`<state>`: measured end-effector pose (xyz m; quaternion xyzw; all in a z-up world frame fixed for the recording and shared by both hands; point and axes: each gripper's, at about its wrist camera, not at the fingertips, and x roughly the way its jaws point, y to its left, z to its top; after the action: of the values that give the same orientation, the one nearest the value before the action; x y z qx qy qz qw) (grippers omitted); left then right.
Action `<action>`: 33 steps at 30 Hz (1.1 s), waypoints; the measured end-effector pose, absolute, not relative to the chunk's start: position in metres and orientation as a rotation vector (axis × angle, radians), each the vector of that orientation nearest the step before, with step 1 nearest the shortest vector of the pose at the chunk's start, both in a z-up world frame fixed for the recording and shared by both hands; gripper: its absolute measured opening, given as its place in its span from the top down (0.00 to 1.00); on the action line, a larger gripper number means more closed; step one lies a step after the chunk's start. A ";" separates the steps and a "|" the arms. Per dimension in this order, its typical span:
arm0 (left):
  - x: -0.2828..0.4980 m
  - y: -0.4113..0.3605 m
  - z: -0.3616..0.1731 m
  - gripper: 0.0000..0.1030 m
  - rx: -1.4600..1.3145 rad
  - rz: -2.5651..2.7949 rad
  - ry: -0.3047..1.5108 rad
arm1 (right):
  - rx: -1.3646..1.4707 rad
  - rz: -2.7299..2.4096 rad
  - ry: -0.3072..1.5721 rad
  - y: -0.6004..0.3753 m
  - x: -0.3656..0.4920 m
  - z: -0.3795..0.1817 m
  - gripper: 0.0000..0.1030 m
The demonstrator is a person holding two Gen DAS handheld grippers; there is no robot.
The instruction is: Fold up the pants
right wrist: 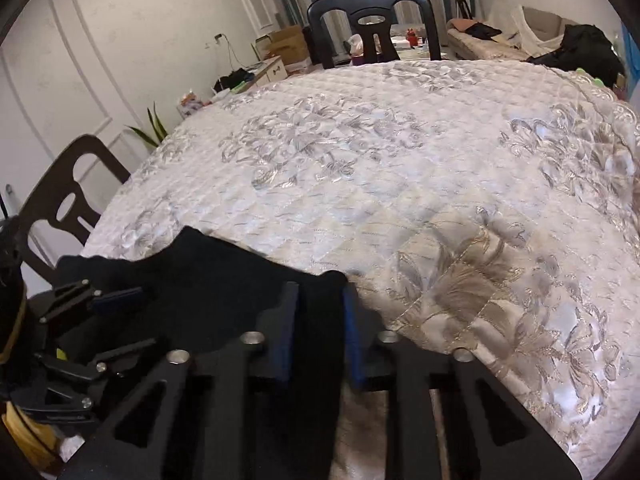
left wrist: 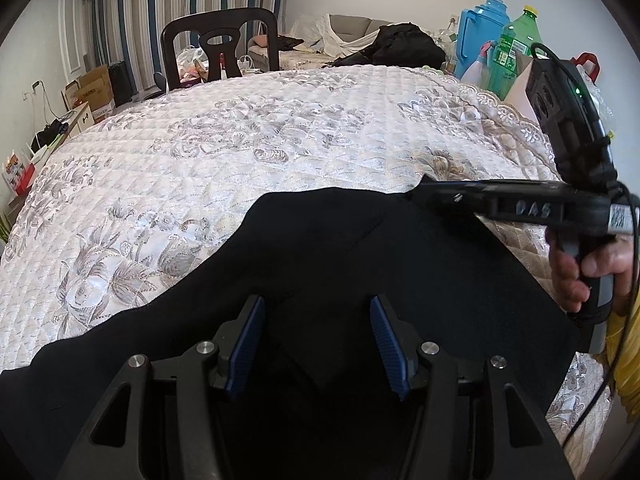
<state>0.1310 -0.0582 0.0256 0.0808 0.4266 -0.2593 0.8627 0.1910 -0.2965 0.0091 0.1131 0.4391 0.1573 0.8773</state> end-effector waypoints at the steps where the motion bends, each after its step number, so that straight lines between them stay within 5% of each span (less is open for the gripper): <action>1: 0.131 -0.058 0.026 0.44 0.170 -0.545 0.895 | 0.271 0.335 0.907 -0.304 0.189 0.010 0.87; 10: 0.130 -0.058 0.025 0.42 0.168 -0.546 0.893 | 0.220 0.307 0.887 -0.299 0.188 0.007 0.87; 19: 0.107 -0.042 0.026 0.42 0.170 -0.555 0.897 | 0.249 0.334 0.931 -0.320 0.116 0.013 0.57; 33: 0.040 0.000 0.026 0.42 0.238 -0.487 0.869 | 0.030 0.265 0.877 -0.298 0.033 0.015 0.67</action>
<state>0.0402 0.0005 0.0260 0.1138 0.4158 -0.2329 0.8717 0.0335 -0.2976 0.0153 0.0147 0.4235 0.1281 0.8967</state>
